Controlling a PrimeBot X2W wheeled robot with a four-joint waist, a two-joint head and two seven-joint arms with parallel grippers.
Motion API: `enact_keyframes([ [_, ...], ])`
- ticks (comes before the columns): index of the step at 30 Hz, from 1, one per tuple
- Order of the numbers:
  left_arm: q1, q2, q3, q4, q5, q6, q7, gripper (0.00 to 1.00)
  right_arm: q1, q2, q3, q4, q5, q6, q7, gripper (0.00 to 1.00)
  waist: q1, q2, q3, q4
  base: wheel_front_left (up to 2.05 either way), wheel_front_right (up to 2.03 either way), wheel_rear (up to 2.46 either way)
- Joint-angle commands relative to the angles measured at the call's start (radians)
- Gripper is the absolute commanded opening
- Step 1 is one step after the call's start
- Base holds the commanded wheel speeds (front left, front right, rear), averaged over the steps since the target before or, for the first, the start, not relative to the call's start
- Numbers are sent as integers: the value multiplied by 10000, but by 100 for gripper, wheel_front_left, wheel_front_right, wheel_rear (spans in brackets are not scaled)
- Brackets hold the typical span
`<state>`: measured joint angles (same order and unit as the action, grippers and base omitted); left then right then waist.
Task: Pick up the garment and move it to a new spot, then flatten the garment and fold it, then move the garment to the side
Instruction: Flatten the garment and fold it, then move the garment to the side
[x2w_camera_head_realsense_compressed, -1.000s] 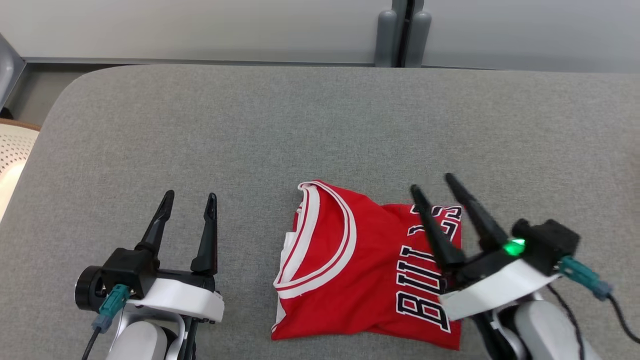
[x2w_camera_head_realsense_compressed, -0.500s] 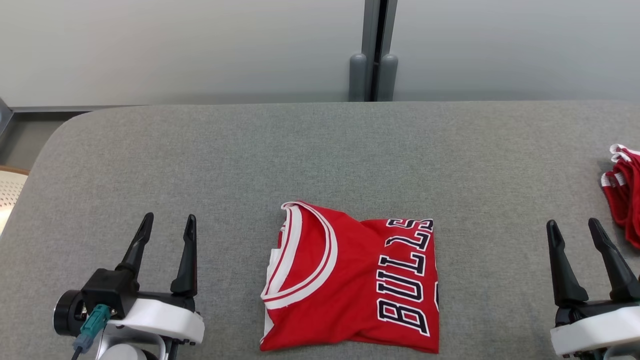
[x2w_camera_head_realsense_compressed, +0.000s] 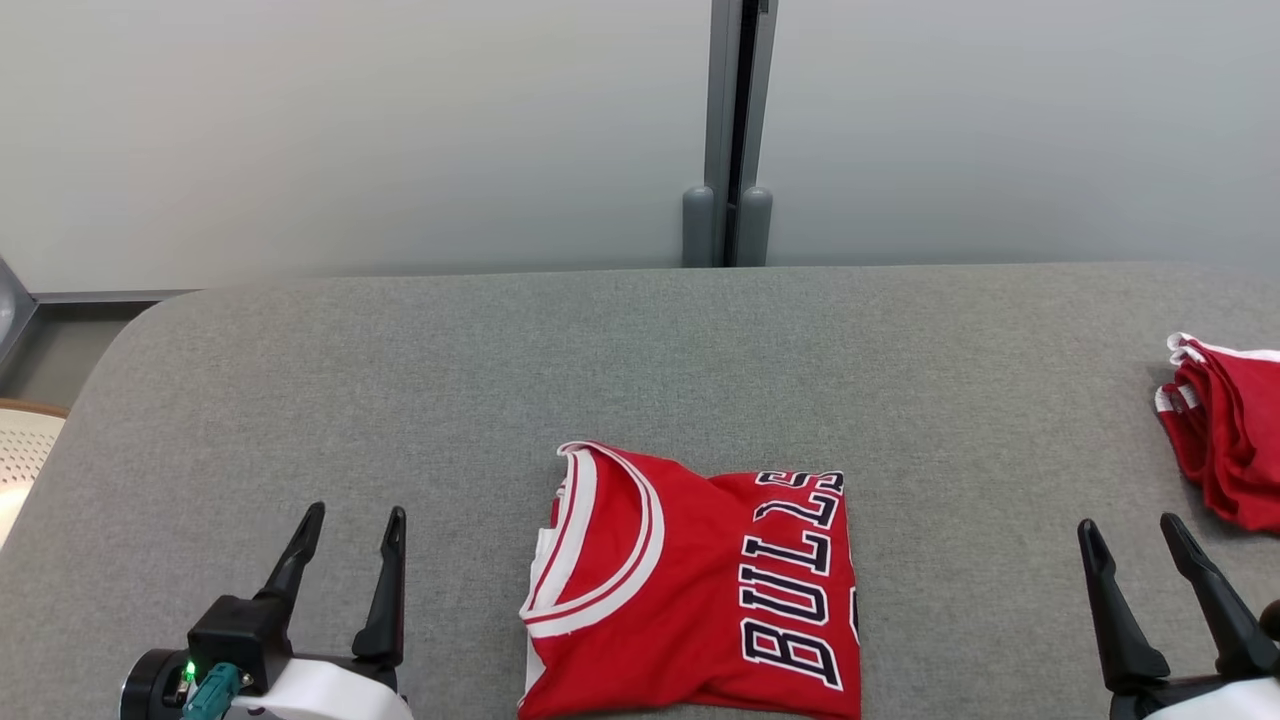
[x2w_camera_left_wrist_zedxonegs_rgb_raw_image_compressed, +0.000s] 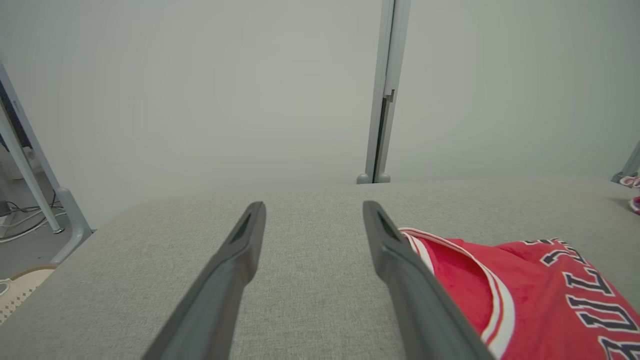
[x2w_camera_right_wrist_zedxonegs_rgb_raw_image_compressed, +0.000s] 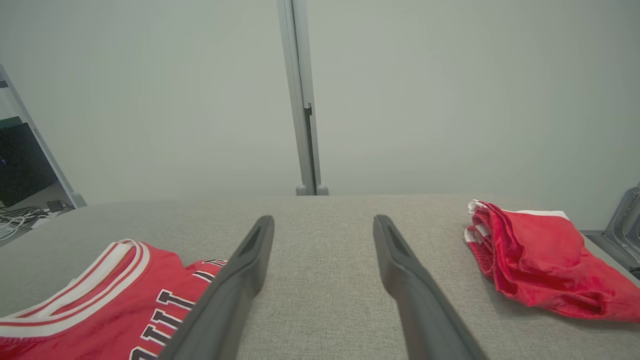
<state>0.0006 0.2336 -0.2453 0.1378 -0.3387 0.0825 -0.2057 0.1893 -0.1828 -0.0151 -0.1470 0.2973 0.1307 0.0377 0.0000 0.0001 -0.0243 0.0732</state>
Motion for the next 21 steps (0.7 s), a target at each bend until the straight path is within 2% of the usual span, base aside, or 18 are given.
enact_keyframes([
  [1,159,15,1,-22,-62,86,14,100,176,-68,1,-100,-35,0,65,100,0,-1,-96,-22,0,0,0],
  [21,261,214,-24,52,-153,265,52,100,514,-84,-89,-469,-212,0,476,100,0,-1,-226,-81,0,0,0],
])
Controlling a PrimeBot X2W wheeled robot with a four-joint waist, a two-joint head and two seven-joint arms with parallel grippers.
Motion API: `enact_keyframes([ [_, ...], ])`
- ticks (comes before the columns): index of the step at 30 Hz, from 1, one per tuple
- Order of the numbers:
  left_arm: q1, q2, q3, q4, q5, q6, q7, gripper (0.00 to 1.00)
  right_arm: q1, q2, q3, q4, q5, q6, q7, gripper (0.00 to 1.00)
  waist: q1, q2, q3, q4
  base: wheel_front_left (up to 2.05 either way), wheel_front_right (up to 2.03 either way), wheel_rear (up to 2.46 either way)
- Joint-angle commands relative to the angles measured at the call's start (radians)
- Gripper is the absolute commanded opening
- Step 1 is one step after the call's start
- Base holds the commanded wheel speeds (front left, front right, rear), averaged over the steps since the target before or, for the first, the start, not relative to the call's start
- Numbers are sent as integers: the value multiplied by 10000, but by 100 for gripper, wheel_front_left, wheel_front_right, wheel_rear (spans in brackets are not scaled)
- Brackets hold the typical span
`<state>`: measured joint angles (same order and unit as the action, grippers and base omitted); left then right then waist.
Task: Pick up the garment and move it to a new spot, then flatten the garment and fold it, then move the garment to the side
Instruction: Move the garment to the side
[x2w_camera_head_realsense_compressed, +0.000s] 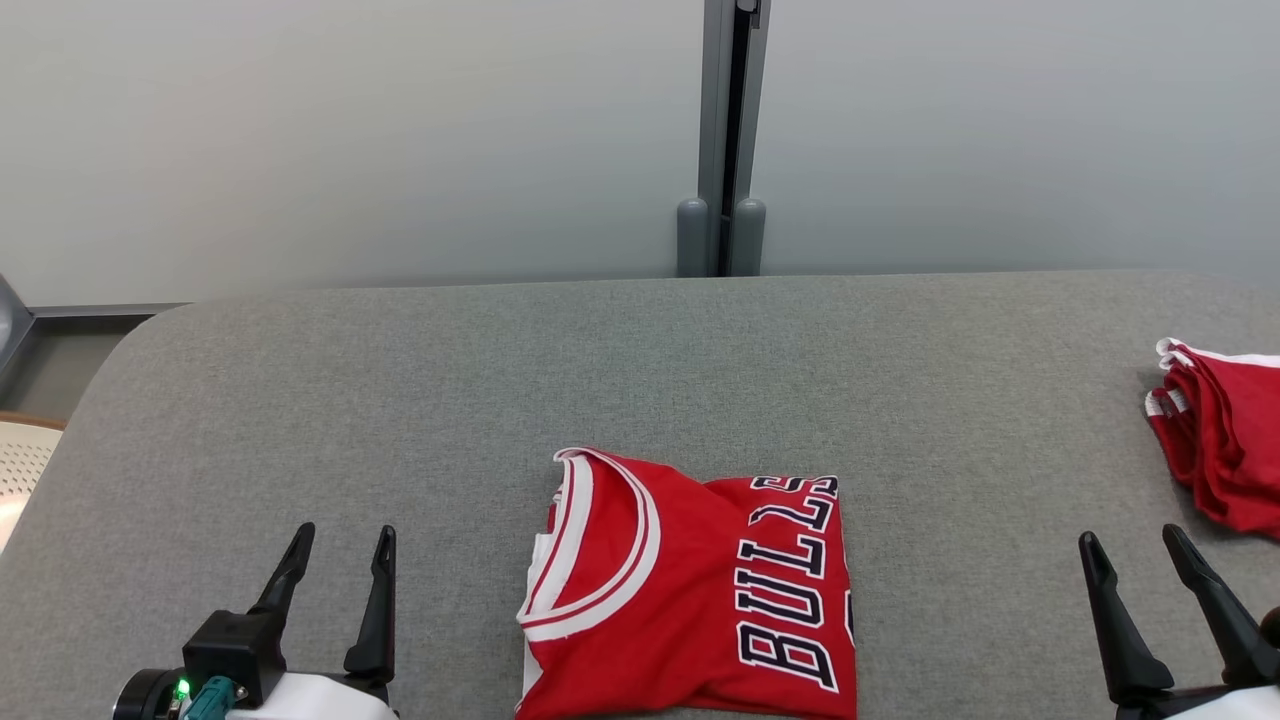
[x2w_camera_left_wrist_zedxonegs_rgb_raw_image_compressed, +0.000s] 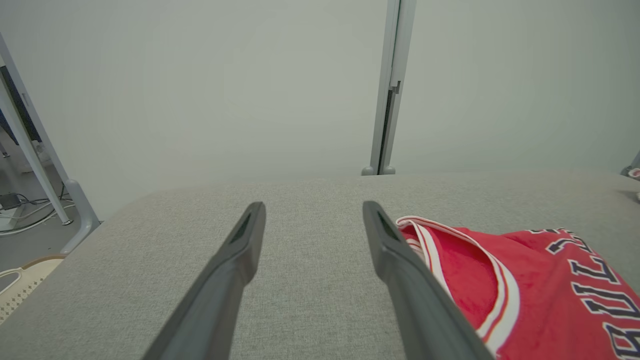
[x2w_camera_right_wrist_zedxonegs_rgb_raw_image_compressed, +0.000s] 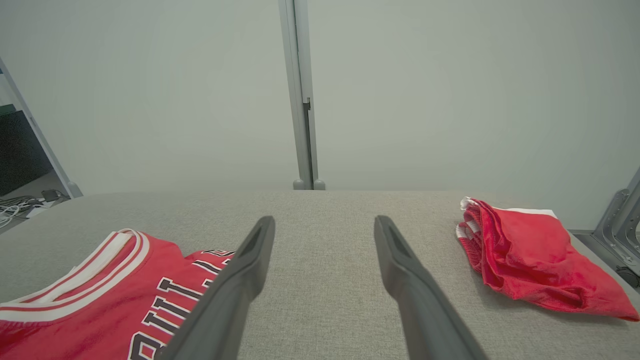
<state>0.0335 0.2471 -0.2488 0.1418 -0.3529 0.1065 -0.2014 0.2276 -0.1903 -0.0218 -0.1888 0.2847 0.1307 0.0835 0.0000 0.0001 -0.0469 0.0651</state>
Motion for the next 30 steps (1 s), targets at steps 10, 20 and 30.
enact_keyframes([
  [10,-249,114,-52,93,-38,80,8,100,134,55,9,-32,-188,0,121,100,0,-1,47,67,0,0,0],
  [20,-1120,-94,-323,-105,101,-70,-104,100,-479,167,685,854,17,0,200,100,0,-1,1011,829,0,0,0],
  [30,-2368,-553,-410,-143,155,-247,-478,100,-2227,315,2153,4246,769,0,-87,100,0,-1,2467,1633,0,0,0],
])
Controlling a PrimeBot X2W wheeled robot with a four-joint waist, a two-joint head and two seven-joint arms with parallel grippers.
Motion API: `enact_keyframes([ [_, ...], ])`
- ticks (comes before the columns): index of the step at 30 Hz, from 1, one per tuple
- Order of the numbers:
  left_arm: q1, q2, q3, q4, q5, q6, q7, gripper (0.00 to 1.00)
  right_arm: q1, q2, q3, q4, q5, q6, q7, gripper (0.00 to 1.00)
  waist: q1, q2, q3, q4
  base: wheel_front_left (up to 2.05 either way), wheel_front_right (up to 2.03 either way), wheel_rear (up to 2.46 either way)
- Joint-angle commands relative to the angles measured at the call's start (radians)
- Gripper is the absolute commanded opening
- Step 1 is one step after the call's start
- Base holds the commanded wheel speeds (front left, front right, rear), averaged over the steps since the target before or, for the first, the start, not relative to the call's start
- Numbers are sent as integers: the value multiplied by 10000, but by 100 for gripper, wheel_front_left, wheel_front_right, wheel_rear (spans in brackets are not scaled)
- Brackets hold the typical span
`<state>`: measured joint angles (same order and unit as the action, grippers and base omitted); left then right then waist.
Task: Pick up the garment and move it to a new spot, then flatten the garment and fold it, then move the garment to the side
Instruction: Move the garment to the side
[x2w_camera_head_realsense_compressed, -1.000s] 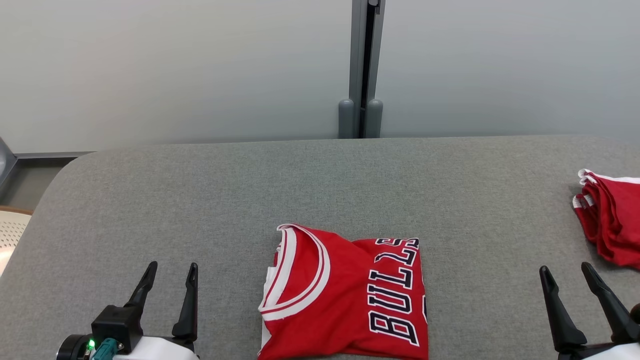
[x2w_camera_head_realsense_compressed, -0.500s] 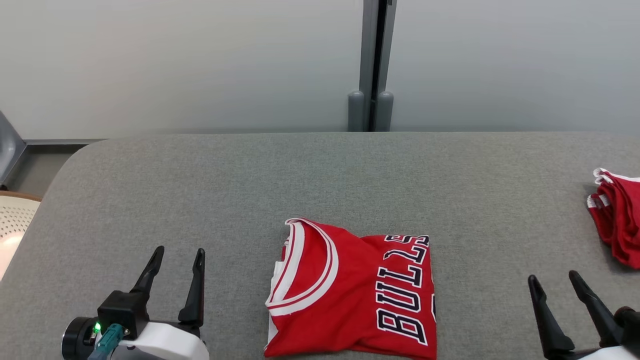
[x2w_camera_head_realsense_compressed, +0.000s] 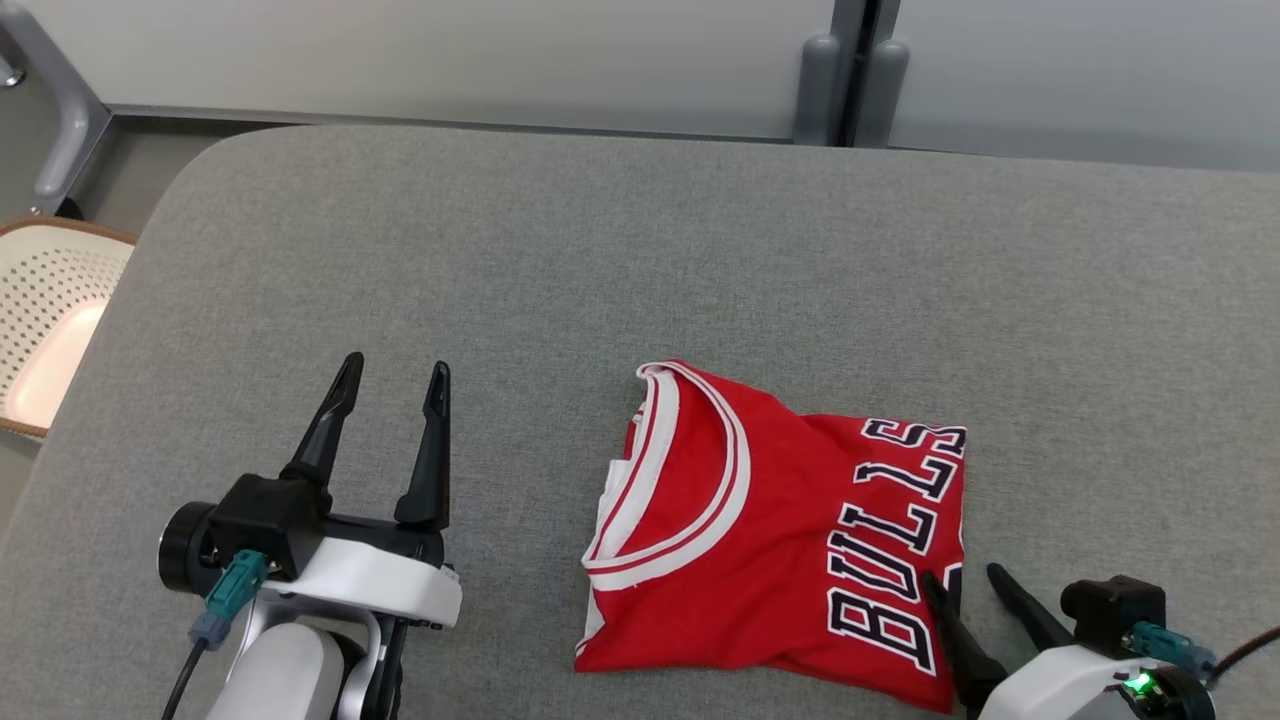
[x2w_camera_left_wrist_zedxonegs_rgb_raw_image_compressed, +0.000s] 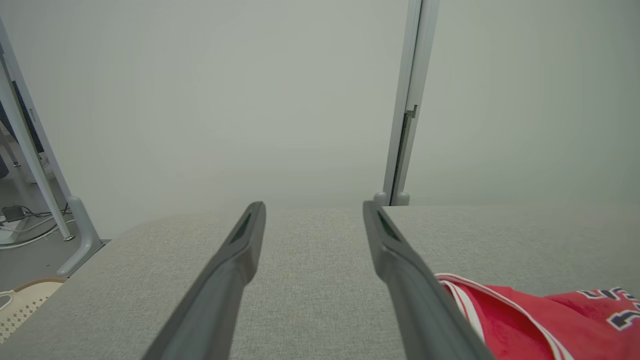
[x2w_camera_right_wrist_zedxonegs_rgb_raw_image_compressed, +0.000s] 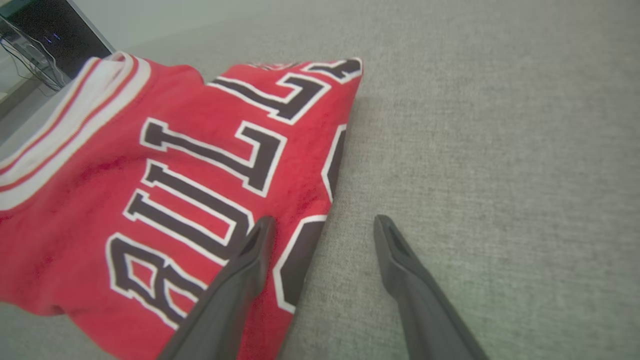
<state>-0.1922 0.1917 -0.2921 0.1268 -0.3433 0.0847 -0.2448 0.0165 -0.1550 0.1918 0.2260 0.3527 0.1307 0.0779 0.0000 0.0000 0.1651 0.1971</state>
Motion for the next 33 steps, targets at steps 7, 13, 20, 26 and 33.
enact_keyframes([
  [7,-471,-167,89,88,117,-119,-164,100,-846,-106,877,2008,702,-11,207,2,0,0,732,443,0,0,0],
  [13,-523,-134,167,-24,258,-106,-190,100,-1074,-452,1053,2018,797,-23,-125,0,0,0,828,210,0,0,0],
  [20,-356,51,313,-574,437,-7,-197,100,-1272,-1078,748,1278,602,-48,-584,0,0,0,978,-1107,0,0,0],
  [26,-448,175,265,-1062,554,-1,-188,100,-1342,-1835,-6,856,424,-11,-551,0,0,0,1309,-2615,0,0,0],
  [33,-871,506,143,-1637,785,-84,180,100,-2838,-2515,-588,211,246,-11,-307,0,0,0,2117,-3924,0,0,0],
])
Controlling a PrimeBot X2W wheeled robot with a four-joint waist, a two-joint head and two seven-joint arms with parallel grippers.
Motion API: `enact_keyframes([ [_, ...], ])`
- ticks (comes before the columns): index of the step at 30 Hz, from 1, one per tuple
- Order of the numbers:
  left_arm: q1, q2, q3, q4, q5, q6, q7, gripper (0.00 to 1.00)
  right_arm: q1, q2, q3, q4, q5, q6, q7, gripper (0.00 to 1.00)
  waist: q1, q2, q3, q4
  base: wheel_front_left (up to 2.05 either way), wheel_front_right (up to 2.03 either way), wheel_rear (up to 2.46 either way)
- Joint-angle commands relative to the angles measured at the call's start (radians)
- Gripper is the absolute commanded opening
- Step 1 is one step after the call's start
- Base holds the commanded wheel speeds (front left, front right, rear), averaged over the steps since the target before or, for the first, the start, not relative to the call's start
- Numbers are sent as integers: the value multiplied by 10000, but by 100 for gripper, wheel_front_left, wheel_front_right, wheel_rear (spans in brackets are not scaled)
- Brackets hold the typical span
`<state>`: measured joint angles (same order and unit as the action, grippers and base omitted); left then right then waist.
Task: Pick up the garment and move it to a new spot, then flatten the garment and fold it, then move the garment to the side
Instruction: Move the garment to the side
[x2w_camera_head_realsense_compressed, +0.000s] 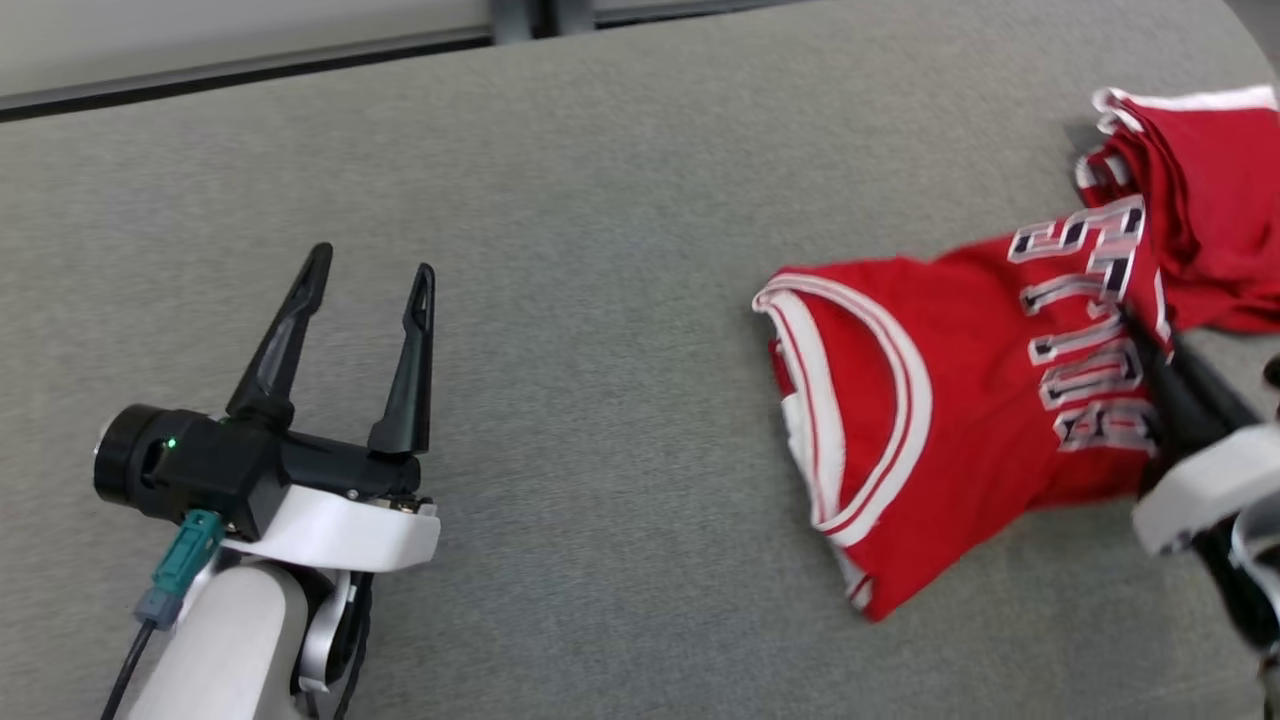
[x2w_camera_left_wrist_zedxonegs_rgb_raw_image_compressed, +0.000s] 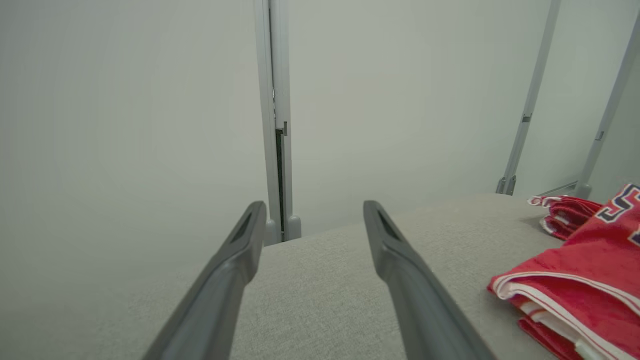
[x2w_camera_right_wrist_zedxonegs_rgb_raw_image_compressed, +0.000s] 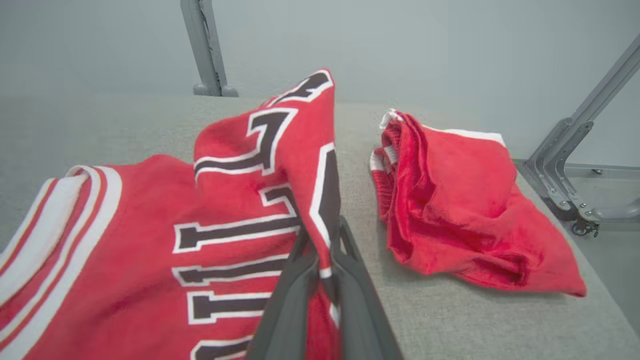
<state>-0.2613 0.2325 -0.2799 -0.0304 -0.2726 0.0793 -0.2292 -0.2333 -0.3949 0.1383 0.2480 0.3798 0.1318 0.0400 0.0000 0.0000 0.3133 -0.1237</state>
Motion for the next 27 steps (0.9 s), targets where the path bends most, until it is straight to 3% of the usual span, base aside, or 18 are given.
enact_keyframes([
  [1,-248,145,0,-146,119,-55,93,100,-666,-178,-34,-42,9,-21,47,0,0,0,757,-812,0,0,0],
  [8,-831,522,-91,-728,369,-159,537,100,-3113,-955,-760,903,294,-21,-187,0,0,0,1854,-1080,0,0,0],
  [15,-1561,752,-319,-1196,602,-379,781,100,-4636,-2114,-2871,2899,428,-21,-250,0,0,0,3027,-467,0,0,0],
  [21,-1785,811,-386,-1393,704,-380,836,100,-5226,-2213,-3131,4114,468,-21,-398,0,0,0,3485,-202,0,0,0],
  [22,-1803,849,-363,-1427,705,-370,848,100,-5327,-2172,-3137,4379,427,-21,-401,19,0,0,3553,-206,0,0,0],
  [23,-1814,868,-358,-1446,699,-375,854,100,-5450,-2089,-3169,4632,449,-21,-459,48,0,0,3584,-207,0,0,0],
  [24,-1816,890,-363,-1451,696,-389,875,100,-5535,-2057,-3239,4948,417,-21,-520,100,0,0,3599,-207,0,0,0],
  [27,-1823,897,-429,-1426,717,-392,925,100,-5736,-1939,-3403,5649,261,-21,-952,100,0,0,3537,-209,0,0,0],
])
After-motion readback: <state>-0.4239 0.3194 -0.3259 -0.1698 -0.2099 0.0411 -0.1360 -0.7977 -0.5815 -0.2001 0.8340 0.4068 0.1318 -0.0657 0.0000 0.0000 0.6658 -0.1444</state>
